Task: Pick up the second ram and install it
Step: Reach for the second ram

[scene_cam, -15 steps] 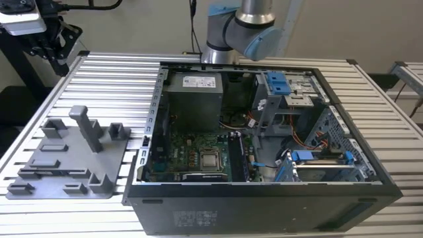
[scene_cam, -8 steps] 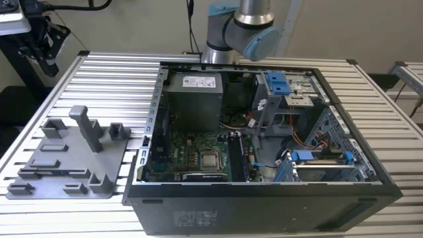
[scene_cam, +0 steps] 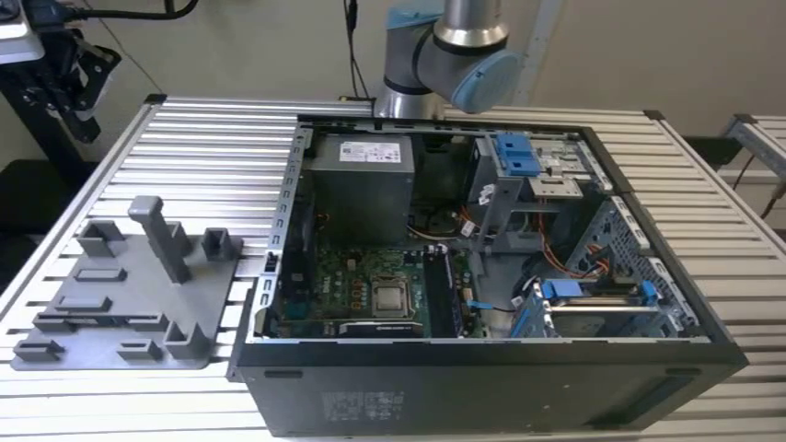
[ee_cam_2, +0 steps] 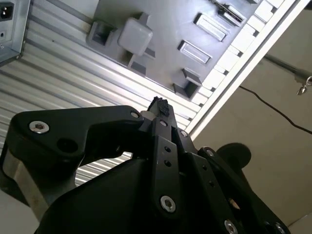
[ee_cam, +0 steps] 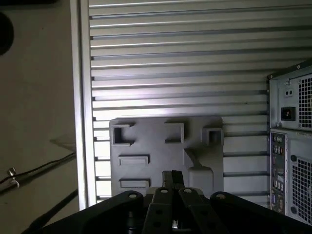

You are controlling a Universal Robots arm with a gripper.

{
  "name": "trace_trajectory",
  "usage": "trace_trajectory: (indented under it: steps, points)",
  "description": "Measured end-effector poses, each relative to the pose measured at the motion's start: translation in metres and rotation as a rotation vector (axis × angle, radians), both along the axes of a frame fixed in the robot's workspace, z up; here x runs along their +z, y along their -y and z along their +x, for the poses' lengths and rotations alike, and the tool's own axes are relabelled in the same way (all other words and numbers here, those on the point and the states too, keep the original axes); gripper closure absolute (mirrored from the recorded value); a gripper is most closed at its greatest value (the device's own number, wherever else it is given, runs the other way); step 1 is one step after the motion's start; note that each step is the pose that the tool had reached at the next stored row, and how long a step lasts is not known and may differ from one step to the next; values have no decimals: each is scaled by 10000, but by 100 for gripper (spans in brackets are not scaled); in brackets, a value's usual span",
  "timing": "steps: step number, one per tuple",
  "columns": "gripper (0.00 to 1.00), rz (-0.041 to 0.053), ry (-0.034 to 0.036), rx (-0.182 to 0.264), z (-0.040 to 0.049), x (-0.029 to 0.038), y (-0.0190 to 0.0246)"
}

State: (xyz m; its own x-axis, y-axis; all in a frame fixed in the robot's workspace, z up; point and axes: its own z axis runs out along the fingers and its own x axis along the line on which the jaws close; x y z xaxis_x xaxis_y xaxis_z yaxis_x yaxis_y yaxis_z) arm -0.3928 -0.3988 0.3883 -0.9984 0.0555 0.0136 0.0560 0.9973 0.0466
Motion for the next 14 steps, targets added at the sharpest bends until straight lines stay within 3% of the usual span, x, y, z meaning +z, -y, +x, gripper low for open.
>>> trace_trajectory:
  steps: [2,5,14]
  points:
    - [89,1,1,-1,-2,-2,7]
    - [89,1,0,-1,-1,-6,55]
    - [89,1,1,-1,-1,-22,317]
